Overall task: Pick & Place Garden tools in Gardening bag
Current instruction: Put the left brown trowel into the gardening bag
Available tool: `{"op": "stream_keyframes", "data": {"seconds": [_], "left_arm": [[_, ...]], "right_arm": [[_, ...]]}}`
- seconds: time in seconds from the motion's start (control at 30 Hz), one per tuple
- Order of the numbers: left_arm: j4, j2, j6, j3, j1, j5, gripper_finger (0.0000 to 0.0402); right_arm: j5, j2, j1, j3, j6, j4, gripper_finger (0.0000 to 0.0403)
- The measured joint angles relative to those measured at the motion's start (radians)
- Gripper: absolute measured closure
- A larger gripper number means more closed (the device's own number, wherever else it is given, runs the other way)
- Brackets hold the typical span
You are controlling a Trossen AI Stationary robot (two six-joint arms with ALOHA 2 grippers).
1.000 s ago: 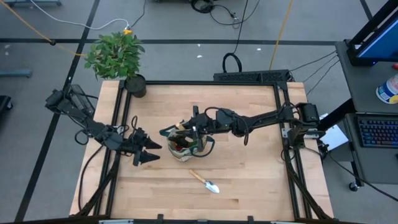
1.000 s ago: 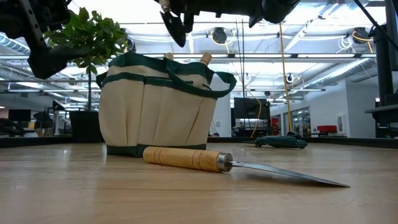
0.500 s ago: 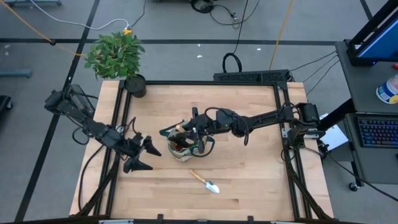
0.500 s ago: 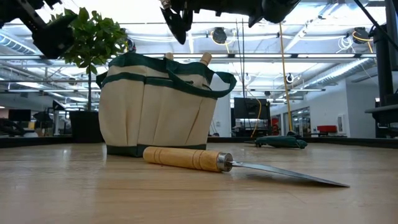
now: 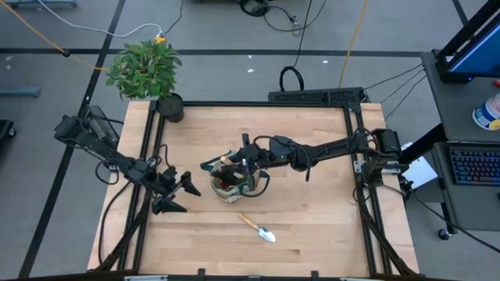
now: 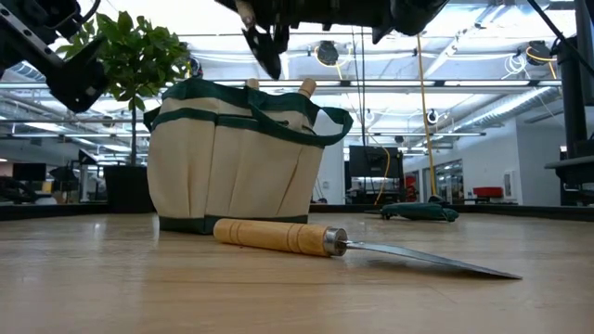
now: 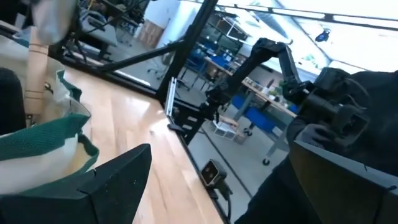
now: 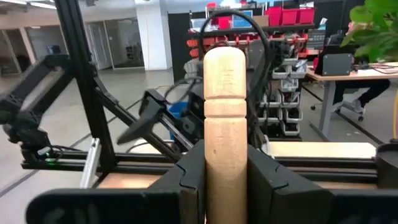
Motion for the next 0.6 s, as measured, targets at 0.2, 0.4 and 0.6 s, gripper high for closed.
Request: {"op": "stream_keyframes", "data": {"seconds": [0.2, 0.4, 0.6], "left_arm": [[-0.004, -0.001, 0.008, 0.0, 0.017, 0.026, 0.0011], [-0.03, -0.001, 0.015, 0.0, 0.034, 0.027, 0.0011], [-0.036, -0.001, 0.01, 0.0, 0.056, 0.027, 0.0011]], "right_arm": [[0.019, 0.0, -0.014, -0.035, -0.009, 0.023, 0.0348], [0.082, 0.0, -0.019, -0.099, 0.0, 0.13, 0.0348], [0.085, 0.0, -0.021, -0.138, 0.026, 0.195, 0.0348]]}}
